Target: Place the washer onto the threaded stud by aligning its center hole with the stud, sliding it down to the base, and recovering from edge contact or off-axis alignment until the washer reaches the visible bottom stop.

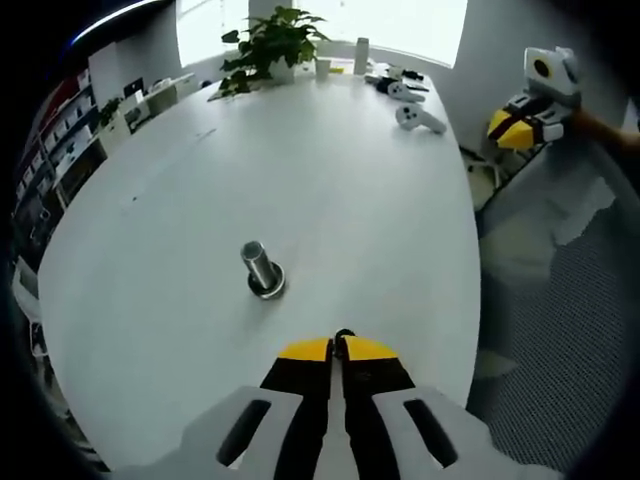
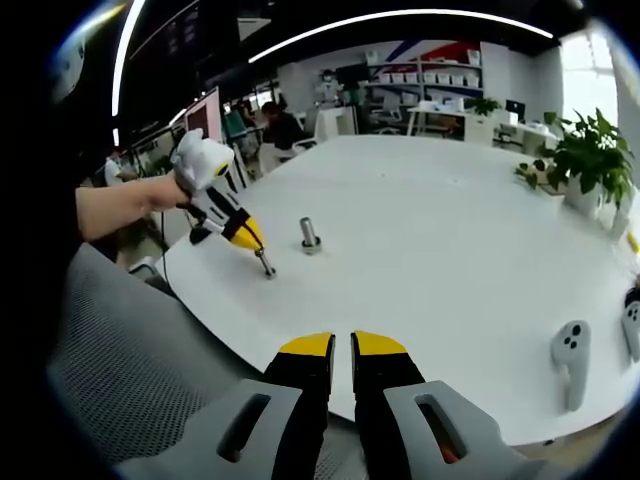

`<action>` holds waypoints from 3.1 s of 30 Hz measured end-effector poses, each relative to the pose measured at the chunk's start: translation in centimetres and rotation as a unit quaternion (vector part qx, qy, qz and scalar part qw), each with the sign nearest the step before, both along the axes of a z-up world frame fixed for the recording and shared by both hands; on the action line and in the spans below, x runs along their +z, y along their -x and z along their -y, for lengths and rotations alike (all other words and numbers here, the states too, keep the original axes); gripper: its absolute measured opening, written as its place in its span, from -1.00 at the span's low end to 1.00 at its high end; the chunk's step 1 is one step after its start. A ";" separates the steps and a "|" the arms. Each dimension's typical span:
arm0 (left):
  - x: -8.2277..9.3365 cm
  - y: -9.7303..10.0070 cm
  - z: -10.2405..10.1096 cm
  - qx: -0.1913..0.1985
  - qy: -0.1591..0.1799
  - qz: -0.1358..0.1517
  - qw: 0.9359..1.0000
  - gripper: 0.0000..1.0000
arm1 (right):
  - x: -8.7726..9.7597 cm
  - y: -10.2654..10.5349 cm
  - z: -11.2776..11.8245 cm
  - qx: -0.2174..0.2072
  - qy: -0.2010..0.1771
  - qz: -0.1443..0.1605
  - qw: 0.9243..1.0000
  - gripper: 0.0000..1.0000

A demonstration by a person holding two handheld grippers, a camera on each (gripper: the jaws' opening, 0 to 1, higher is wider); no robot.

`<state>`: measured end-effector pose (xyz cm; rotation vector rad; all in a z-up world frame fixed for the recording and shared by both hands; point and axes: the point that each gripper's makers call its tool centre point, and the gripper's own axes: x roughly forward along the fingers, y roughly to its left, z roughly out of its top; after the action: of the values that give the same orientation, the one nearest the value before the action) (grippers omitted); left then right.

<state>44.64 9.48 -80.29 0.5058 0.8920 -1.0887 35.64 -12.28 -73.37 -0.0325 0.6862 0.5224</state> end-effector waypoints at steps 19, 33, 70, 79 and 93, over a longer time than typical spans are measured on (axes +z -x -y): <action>0.0 -0.1 0.0 0.002 0.001 0.003 1.000 -0.92 | 0.0 0.0 0.1 -0.001 0.000 -0.001 1.000 -0.82; 3.0 -0.8 -0.7 0.047 0.038 0.032 0.998 -0.85 | -0.1 0.1 -0.2 0.009 -0.001 -0.002 1.000 -0.82; 17.0 7.9 -10.3 0.328 0.267 0.142 0.895 0.02 | 0.2 0.9 0.2 0.005 0.023 0.027 0.999 -0.82; 17.1 9.3 -10.4 0.370 0.262 0.184 0.872 0.22 | 0.7 0.9 0.2 -0.007 0.021 0.045 0.999 -0.82; 18.2 9.7 -10.2 0.399 0.202 0.297 0.844 0.75 | 0.3 1.3 0.2 0.016 0.050 0.036 0.998 -0.82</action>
<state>34.89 19.63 -62.09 0.0634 0.2333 -0.2796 34.39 -12.46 -73.06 -0.1550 0.6415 0.5160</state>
